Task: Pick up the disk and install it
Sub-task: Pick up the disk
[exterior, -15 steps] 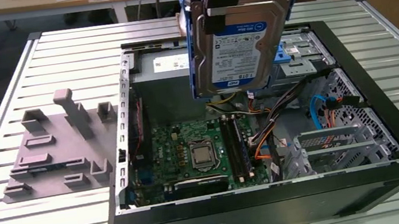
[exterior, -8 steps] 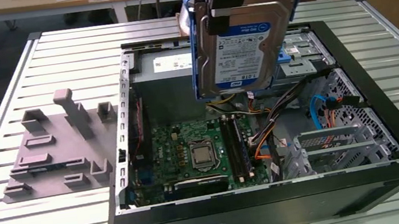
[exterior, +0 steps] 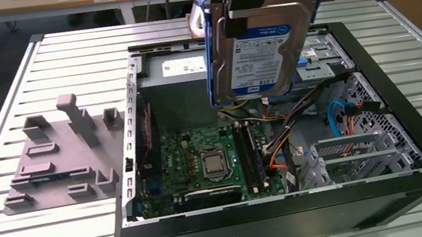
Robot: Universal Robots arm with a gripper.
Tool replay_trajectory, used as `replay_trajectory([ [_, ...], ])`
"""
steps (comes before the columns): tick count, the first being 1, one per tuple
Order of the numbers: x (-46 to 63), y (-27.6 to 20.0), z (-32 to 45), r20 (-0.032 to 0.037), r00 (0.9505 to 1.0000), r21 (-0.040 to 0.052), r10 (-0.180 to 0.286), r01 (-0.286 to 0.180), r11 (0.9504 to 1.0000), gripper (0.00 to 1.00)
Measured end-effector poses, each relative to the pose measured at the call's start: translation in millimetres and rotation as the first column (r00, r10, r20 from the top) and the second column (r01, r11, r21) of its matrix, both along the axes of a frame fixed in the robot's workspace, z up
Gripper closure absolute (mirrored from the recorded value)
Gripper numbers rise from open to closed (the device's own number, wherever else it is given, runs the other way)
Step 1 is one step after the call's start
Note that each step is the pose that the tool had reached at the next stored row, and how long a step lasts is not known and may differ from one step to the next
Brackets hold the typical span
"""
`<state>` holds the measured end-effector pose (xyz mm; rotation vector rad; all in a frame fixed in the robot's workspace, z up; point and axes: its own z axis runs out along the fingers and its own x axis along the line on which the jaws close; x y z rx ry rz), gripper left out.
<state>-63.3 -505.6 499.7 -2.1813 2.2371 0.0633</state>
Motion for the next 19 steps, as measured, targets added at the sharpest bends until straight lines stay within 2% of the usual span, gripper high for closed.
replay_trajectory([
  [19,9.5,-3.5,-1.3,0.0000,1.0000,0.0000,0.000,0.000,1.0000,0.64],
])
